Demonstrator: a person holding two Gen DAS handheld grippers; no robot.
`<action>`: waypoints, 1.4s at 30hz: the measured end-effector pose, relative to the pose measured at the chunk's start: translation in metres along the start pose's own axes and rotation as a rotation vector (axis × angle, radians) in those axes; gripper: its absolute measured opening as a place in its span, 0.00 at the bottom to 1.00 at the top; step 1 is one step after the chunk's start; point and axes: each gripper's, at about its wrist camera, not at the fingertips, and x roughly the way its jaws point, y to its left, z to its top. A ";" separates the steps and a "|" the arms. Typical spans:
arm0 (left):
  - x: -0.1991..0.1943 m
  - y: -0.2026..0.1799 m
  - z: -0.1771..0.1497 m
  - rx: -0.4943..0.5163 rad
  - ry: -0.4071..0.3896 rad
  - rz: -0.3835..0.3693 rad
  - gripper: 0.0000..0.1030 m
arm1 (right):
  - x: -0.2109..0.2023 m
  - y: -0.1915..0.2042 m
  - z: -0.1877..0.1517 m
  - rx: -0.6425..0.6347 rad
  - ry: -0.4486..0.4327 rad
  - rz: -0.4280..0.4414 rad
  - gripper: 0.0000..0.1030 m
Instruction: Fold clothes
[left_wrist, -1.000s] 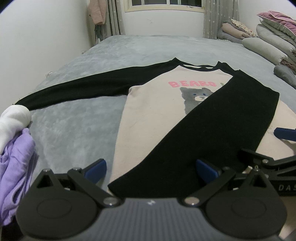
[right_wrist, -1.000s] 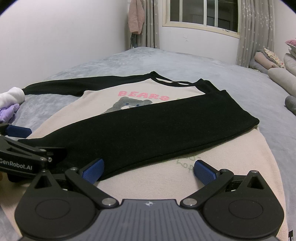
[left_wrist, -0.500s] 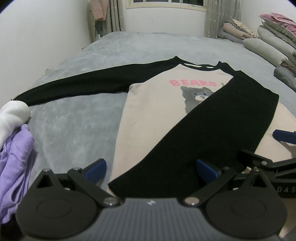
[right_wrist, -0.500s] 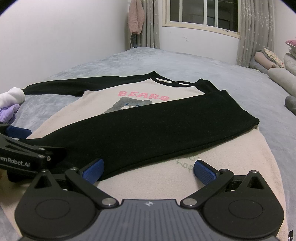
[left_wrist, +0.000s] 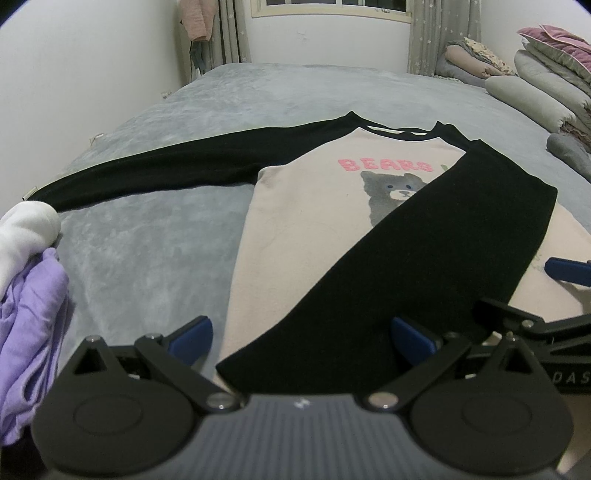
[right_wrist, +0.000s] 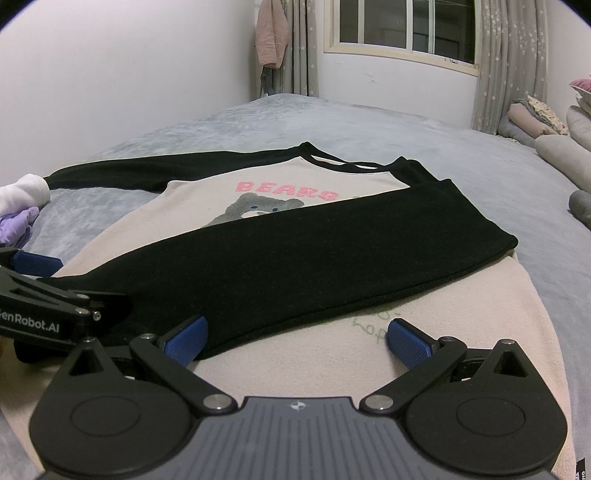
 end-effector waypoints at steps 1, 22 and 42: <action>0.000 0.001 0.000 -0.001 0.000 -0.001 1.00 | 0.000 0.000 0.000 0.000 0.000 0.000 1.00; -0.016 0.032 0.013 -0.124 -0.071 -0.024 1.00 | -0.001 0.000 -0.001 0.003 -0.002 0.000 1.00; -0.021 0.135 0.090 -0.329 -0.018 0.011 1.00 | -0.007 -0.009 0.010 0.058 0.106 0.036 1.00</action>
